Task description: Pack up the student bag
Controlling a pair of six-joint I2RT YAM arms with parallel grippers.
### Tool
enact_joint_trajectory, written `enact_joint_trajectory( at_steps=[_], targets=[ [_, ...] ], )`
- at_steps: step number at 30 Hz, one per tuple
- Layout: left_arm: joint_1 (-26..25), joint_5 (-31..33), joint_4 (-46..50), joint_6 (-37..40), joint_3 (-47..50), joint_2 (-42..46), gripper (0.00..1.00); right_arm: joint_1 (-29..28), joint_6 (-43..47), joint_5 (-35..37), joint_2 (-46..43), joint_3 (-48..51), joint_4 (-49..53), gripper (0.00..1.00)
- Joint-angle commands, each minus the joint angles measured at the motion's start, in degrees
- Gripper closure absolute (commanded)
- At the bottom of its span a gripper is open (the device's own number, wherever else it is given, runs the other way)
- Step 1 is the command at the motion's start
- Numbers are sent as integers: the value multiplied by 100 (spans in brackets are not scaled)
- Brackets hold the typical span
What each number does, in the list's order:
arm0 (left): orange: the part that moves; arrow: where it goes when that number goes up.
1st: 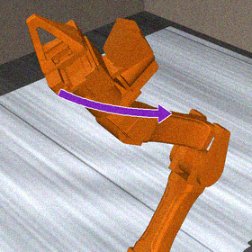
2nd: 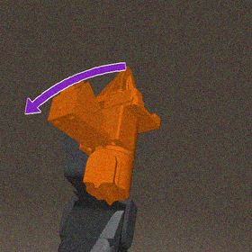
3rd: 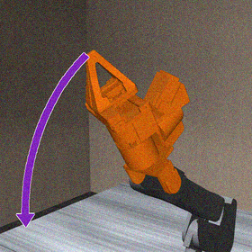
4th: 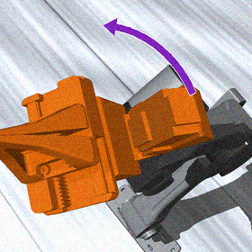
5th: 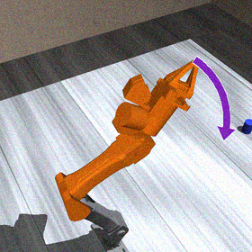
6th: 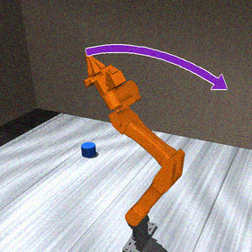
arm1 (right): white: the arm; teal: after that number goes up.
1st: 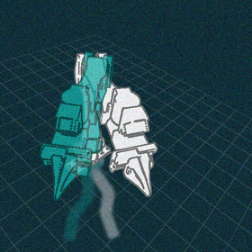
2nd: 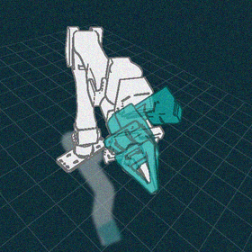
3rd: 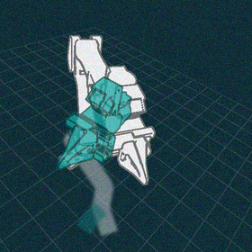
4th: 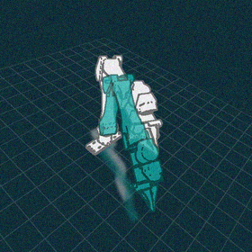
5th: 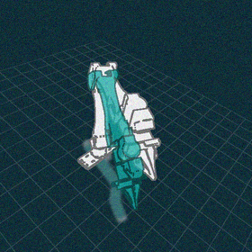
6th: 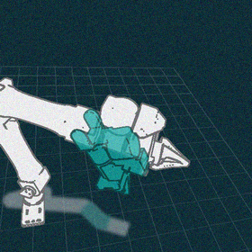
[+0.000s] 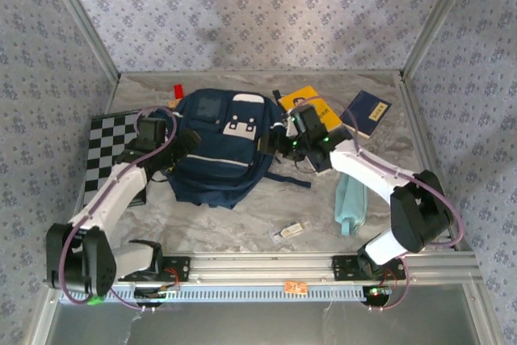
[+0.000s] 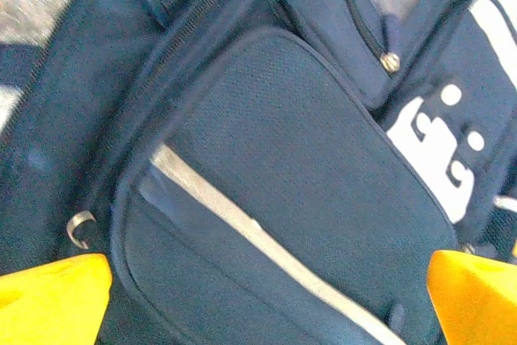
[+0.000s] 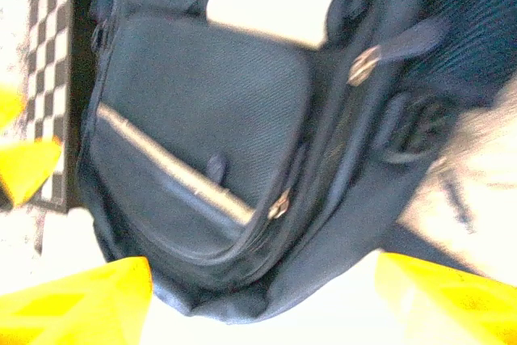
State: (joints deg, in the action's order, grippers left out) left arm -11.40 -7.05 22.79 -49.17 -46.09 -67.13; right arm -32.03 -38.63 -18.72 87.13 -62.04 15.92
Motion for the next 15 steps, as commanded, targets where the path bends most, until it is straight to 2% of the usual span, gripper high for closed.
enact_joint_trajectory(
  at_steps=[1, 7, 11, 15],
  targets=[
    [-361, -290, 480, -506, 242, 508, 0, 348, 444, 40, 416, -431, 1009, 26],
    [-1093, -190, 740, -1603, 603, 1098, 0, 513, 620, 53, 1322, -1077, 880, 27],
    [-1499, -306, 174, -2169, 1014, 1277, 0, 538, 559, -62, 1886, -1329, 593, 30],
    [-1687, -315, -250, -2248, 1170, 1046, 0, 554, 579, -100, 2512, -1836, 687, 34]
  ],
)
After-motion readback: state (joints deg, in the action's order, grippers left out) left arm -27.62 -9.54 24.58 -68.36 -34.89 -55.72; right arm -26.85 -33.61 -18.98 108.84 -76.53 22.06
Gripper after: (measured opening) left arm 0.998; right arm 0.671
